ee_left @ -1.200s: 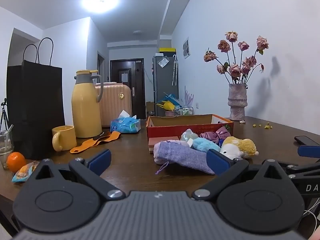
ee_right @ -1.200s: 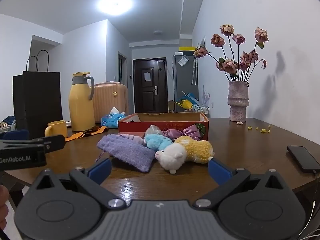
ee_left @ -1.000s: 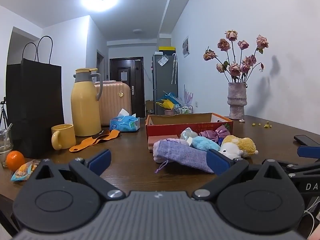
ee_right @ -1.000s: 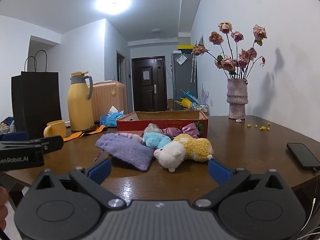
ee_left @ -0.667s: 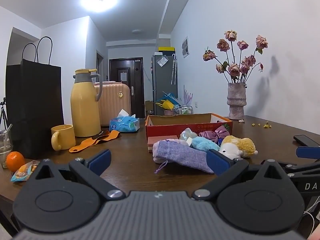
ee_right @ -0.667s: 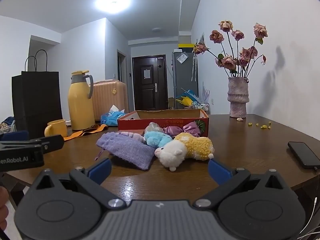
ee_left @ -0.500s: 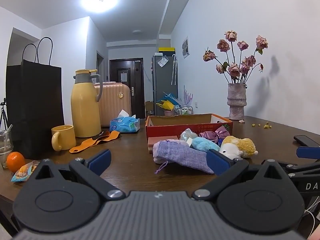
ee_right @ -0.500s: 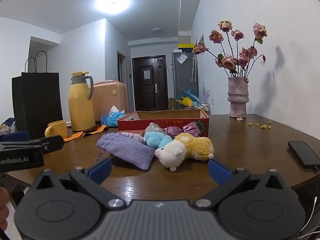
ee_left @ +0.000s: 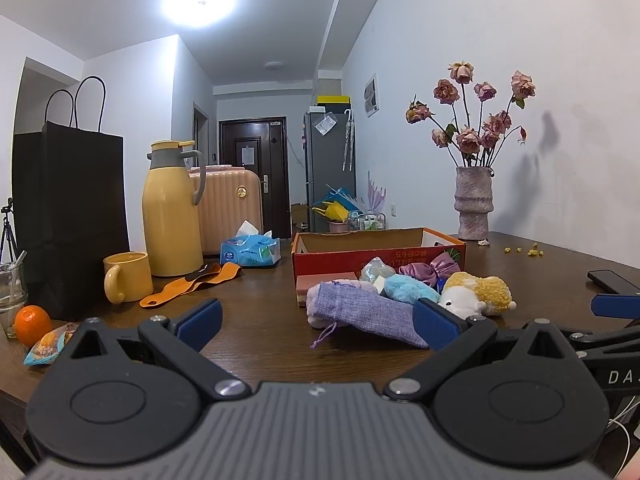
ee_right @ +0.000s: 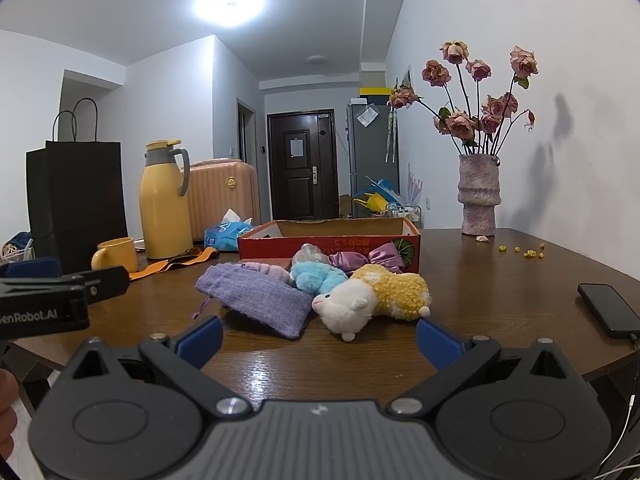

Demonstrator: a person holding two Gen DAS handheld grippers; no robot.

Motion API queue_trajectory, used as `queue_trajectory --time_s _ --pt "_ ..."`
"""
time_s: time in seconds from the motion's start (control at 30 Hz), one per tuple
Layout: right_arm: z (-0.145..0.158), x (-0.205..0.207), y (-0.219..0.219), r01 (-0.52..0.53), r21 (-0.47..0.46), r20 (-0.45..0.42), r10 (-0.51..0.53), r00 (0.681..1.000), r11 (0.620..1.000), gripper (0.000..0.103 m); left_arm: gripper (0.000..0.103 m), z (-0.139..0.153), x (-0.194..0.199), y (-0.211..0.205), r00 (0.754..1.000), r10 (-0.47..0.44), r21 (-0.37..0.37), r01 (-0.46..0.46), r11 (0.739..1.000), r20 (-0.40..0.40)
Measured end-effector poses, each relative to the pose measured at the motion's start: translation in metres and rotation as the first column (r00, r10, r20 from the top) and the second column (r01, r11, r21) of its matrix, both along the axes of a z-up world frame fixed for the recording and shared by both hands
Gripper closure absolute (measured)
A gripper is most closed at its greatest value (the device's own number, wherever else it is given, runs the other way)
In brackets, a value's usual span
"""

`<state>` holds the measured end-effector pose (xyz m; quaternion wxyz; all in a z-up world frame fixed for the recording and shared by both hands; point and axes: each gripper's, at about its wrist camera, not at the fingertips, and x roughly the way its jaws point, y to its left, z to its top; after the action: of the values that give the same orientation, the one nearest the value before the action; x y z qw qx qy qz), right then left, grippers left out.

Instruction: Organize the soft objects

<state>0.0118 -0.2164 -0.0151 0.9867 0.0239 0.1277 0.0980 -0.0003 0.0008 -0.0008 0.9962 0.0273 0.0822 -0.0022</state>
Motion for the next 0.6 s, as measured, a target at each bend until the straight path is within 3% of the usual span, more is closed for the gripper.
queue_trajectory --time_s 0.6 --pt "-0.0016 0.0023 -0.0025 -0.003 0.008 -0.015 0.003 1.000 1.000 0.000 0.000 -0.0012 -0.0006 0.0003 1.000 0.000 0.000 0.000 1.000 -0.005"
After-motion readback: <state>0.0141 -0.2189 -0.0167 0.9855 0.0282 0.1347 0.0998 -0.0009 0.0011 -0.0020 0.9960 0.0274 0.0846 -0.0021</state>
